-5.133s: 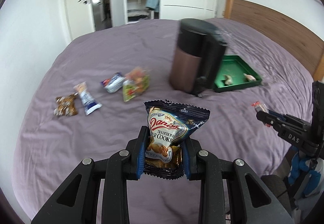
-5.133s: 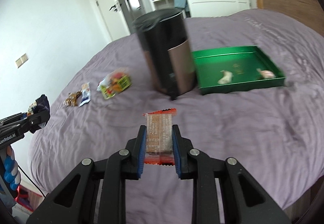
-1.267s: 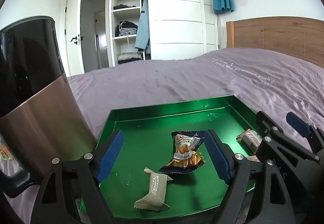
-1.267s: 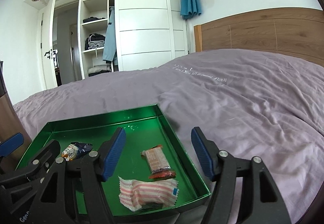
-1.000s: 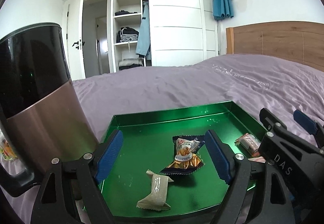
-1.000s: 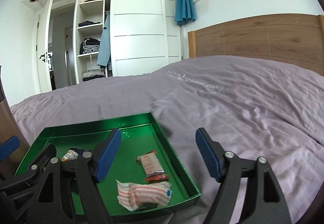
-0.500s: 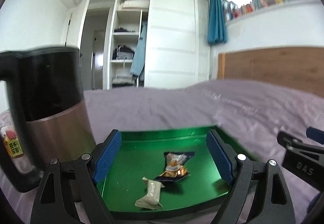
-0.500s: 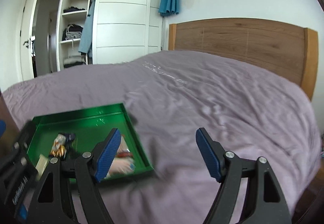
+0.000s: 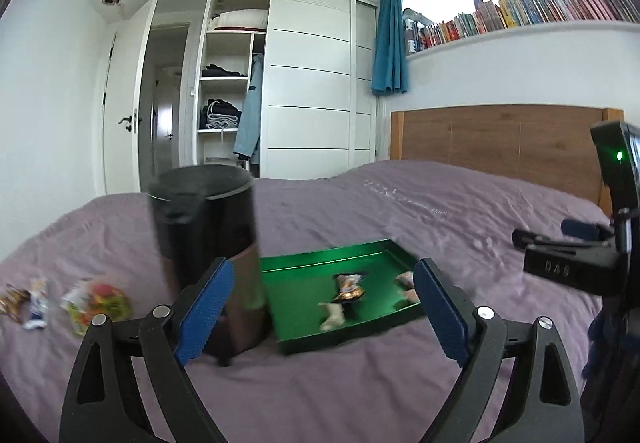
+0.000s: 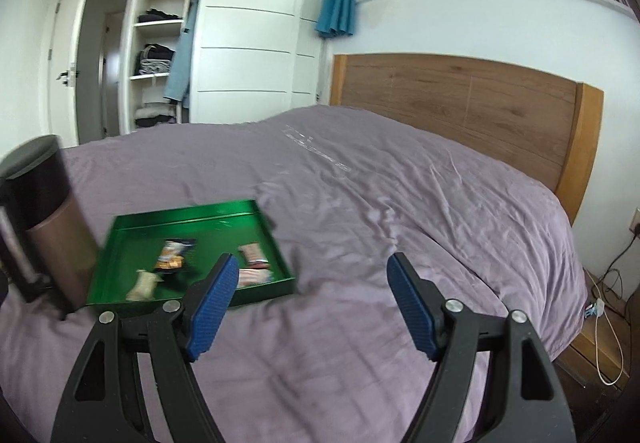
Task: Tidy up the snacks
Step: 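Withdraw both open grippers from the tray back toward the remaining snacks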
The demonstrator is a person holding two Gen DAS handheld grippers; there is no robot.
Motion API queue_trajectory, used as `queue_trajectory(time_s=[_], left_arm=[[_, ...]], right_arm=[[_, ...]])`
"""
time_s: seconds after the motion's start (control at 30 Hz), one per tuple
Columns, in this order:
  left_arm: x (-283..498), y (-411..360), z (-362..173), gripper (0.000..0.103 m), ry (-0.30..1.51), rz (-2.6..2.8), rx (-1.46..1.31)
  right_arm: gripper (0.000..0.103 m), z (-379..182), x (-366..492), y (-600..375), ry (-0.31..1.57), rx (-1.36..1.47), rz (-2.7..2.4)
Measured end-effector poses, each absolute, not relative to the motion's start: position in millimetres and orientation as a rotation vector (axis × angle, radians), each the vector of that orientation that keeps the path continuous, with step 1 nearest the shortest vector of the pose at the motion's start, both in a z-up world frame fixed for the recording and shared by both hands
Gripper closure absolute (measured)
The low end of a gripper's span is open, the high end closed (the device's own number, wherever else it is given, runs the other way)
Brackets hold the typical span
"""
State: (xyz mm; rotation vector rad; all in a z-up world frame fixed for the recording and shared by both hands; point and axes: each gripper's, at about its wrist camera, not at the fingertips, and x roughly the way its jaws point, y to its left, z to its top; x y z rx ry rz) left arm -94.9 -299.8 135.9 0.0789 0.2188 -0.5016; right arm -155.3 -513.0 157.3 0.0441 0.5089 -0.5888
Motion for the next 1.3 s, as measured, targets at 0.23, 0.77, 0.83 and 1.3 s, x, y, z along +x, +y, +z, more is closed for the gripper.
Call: queue_trajectory(time_s=[0.23, 0.77, 0.83, 1.3], left_arm=[[-94, -213, 158, 0.014, 0.244, -0.316, 0.170], [-89, 0, 133, 0.014, 0.424, 0.223, 0.281], [-86, 12, 126, 0.014, 0.441, 0.254, 0.274], [-17, 70, 98, 0.004, 0.464, 0.275, 0.229]], right_arm=[[0.014, 190, -166, -437, 0.481, 0.033, -0.421], [0.014, 196, -120, -250, 0.501, 0.027, 0.032], [0.014, 191, -113, -231, 0.512, 0.032, 0.076], [0.000, 129, -21, -136, 0.612, 0.106, 0.192]])
